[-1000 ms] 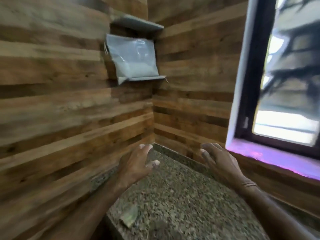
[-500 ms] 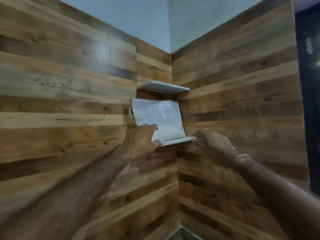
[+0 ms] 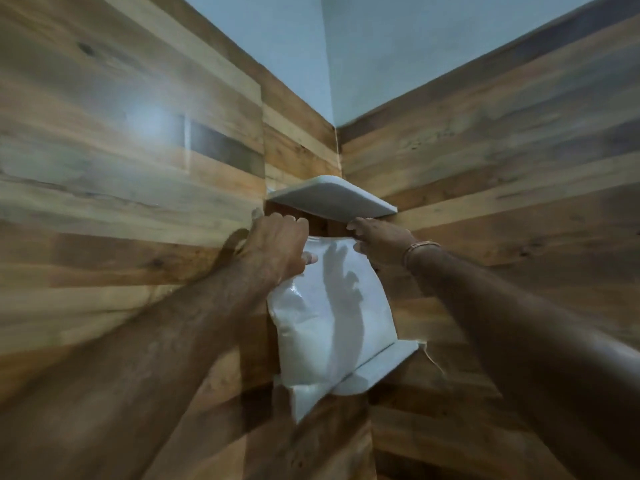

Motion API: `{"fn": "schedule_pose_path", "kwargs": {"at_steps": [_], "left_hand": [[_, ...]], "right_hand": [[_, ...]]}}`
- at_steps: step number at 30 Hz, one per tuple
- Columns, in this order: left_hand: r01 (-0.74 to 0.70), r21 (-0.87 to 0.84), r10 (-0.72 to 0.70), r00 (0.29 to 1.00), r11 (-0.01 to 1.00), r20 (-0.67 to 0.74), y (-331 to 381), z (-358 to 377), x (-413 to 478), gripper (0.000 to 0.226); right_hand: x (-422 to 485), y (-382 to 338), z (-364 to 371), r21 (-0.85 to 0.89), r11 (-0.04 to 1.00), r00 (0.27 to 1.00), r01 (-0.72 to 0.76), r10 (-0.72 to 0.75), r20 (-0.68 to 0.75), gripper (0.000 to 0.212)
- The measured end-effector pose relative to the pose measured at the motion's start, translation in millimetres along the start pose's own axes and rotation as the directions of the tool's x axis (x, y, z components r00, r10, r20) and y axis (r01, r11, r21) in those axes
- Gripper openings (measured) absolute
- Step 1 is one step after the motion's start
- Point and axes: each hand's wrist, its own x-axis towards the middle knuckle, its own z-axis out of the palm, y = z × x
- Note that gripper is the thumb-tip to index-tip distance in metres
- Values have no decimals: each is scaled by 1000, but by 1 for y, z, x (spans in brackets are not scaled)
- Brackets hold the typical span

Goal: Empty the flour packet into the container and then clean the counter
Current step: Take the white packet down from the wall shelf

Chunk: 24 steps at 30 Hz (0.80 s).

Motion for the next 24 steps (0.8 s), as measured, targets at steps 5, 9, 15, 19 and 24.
{"fn": "schedule_pose_path", "kwargs": {"at_steps": [5,9,15,19,24], "left_hand": [[-48,10,48,999,999,-19,-3,24,24,38],[-65,-96,60,997,993,-46,-6,37,30,38],[-151,-160,118,973,976,-197,4,28,31,47],[-226,-137,180,942,964,-285,-4,19,35,55],[-292,-232,217,929,928,-301,28,-32,20,57]], "right_hand": [[43,-15,25,-12,997,992,75,-73,101,69],[46,-3,34,-31,999,991,40,-36,131,45],[12,36,20,-155,987,995,44,-57,-82,27],[-17,49,-7,-289,954,972,83,-142,-189,25],[-89,93,-74,-417,904,942,90,-213,-259,27]]}}
